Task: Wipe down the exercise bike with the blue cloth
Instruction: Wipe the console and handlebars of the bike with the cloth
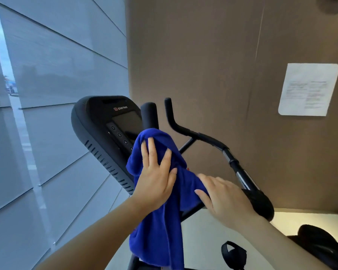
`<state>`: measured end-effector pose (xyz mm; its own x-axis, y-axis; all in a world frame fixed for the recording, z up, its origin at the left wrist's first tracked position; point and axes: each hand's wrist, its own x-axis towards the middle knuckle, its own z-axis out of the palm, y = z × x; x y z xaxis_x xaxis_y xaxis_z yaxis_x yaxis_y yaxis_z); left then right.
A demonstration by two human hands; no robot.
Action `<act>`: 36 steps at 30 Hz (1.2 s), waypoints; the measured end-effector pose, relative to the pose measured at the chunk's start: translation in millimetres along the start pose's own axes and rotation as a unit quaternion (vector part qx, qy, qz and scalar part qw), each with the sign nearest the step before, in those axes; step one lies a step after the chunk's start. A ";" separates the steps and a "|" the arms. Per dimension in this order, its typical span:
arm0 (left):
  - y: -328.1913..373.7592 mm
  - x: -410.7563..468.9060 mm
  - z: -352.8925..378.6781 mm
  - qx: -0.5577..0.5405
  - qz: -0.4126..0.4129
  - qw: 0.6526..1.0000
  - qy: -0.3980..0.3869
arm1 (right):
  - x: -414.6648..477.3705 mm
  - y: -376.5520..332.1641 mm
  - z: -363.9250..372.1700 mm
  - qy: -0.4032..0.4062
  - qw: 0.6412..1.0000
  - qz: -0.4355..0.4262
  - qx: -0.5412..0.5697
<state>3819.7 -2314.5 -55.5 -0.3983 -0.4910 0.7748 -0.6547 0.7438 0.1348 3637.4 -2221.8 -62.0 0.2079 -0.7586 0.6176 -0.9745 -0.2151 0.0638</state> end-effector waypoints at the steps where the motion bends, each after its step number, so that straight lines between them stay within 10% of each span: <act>1: -5.5 6.0 -4.1 0.015 0.016 1.000 0.000 | -1.0 -0.7 -0.7 -0.006 1.000 0.003 -0.002; 36: -27.9 50.8 -29.0 0.063 0.186 0.980 -0.035 | -3.7 -15.4 6.7 0.074 0.992 0.104 0.015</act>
<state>3836.3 -2347.1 -2.1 -0.6647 -0.2304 0.7107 -0.5288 0.8171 -0.2296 3652.1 -2219.7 -70.5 -0.0133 -0.6901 0.7236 -0.9916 -0.0840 -0.0982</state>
